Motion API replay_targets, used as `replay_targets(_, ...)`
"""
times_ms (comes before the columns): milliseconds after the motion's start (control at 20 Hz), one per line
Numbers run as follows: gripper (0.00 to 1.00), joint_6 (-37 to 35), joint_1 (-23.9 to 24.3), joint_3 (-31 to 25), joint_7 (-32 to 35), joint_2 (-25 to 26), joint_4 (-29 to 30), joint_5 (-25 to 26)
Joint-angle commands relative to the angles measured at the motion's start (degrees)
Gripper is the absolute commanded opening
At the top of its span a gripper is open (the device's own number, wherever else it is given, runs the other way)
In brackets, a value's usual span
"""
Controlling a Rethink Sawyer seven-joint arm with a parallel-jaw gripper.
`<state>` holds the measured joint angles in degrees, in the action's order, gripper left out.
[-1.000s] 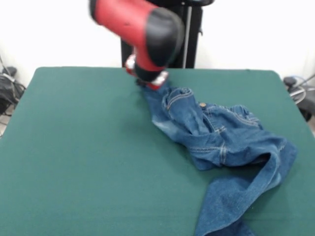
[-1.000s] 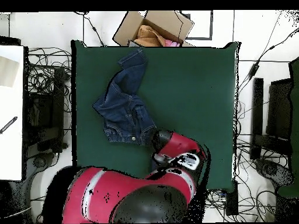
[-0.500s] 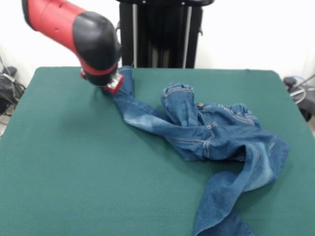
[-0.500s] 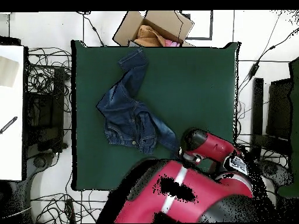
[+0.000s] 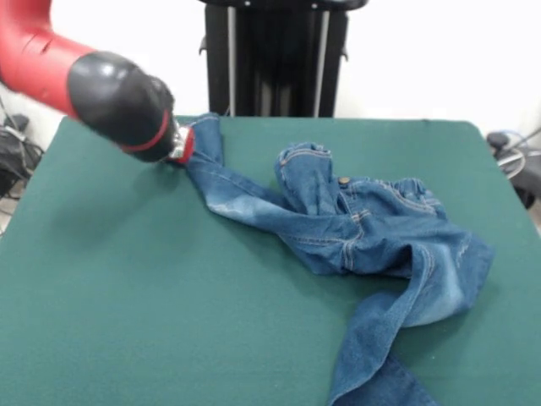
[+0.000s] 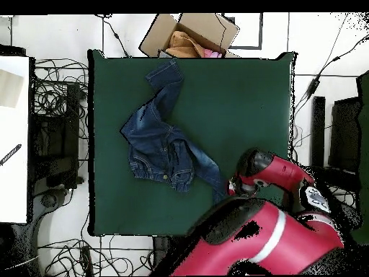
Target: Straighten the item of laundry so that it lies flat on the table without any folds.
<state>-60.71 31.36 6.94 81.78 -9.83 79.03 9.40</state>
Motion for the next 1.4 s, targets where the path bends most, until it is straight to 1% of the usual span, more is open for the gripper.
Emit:
replay_targets(50, 0.00, 17.1, 10.5, -18.5, -30.0, 27.3, -24.8, 8.9)
replay_targets(100, 0.00, 16.0, 11.6, -20.0, -32.8, 29.2, -26.7, 8.6)
replay_targets(150, 0.00, 16.0, 12.5, -21.5, -36.4, 30.8, -28.3, 9.7)
replay_targets(200, 0.00, 14.9, 13.9, -23.4, -39.7, 32.6, -29.8, 9.1)
replay_targets(300, 0.00, 9.8, 14.8, -26.0, -46.6, 36.1, -34.6, 9.3)
replay_targets(450, 0.00, 7.6, 15.1, -27.6, -51.1, 37.1, -36.6, 11.2)
replay_targets(500, 0.00, 5.9, 14.9, -28.1, -53.2, 38.1, -38.3, 11.5)
replay_targets(700, 0.00, 3.0, 14.2, -29.1, -55.6, 39.2, -41.1, 13.7)
replay_targets(750, 0.00, 3.8, 14.0, -29.3, -55.7, 39.2, -41.3, 14.4)
replay_targets(900, 0.00, 2.7, 13.6, -29.9, -55.6, 39.5, -42.5, 15.7)
replay_targets(950, 0.00, 2.3, 13.3, -30.4, -55.9, 40.2, -43.8, 16.3)
replay_targets(1150, 0.00, -2.4, 13.1, -33.1, -58.6, 42.4, -48.1, 17.5)
replay_targets(1250, 0.00, -4.2, 12.7, -33.8, -58.7, 43.1, -49.9, 18.3)
replay_targets(1300, 0.00, -5.2, 12.6, -34.4, -59.9, 43.5, -50.7, 18.5)
replay_targets(1350, 0.00, -7.7, 12.3, -35.0, -61.2, 44.1, -52.1, 18.7)
replay_targets(1400, 0.00, -10.0, 12.2, -36.0, -64.4, 44.7, -53.3, 19.2)
